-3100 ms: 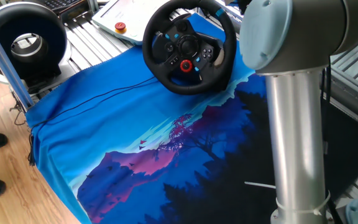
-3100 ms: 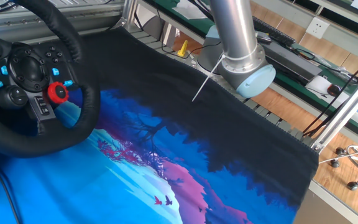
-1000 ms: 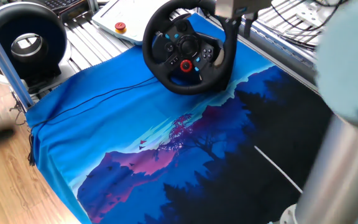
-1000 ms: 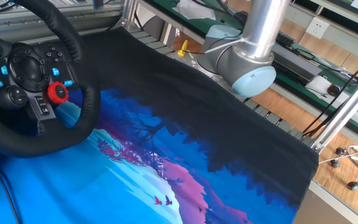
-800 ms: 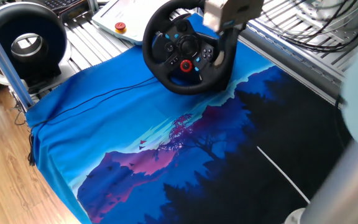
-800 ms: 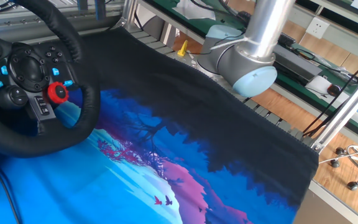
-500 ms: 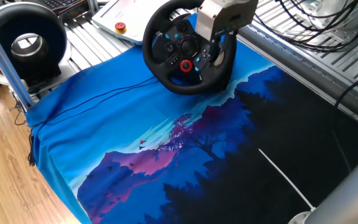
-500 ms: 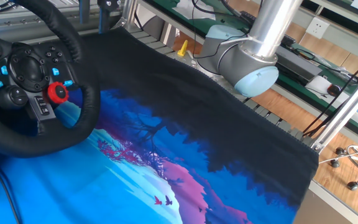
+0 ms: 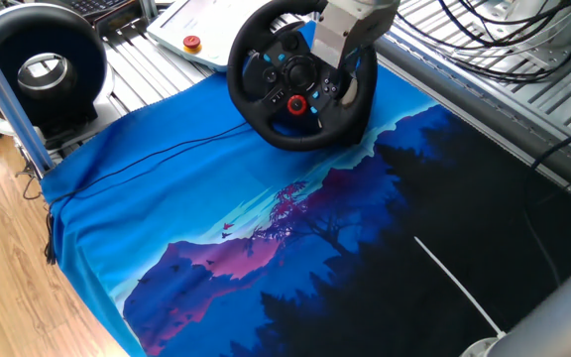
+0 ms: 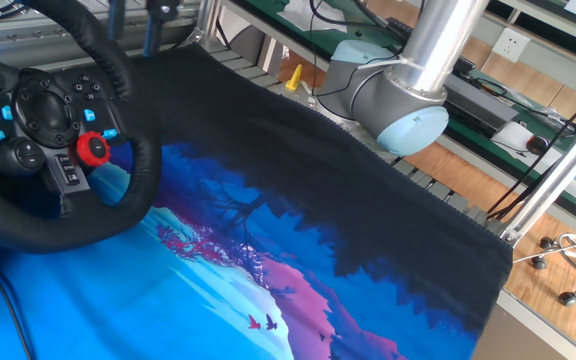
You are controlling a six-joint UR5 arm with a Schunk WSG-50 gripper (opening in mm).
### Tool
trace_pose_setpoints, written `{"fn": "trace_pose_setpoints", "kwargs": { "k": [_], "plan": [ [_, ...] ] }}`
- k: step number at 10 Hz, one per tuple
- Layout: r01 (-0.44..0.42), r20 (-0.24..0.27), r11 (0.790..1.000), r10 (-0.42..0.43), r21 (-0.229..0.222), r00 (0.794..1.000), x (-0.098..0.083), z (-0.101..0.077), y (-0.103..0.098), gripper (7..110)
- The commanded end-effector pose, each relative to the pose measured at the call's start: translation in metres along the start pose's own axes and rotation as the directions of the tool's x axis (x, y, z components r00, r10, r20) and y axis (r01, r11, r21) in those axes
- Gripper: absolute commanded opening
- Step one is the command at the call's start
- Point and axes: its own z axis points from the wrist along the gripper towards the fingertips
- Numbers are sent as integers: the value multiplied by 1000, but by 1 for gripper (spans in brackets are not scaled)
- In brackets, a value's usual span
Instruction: Rotate the steering wheel 90 degrees clockwise
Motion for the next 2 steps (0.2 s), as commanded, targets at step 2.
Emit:
{"fn": "trace_pose_setpoints", "kwargs": {
  "k": [2],
  "plan": [
    [42, 28, 998, -41, -39, 999, -7, 3, 2, 44]
  ]
}}
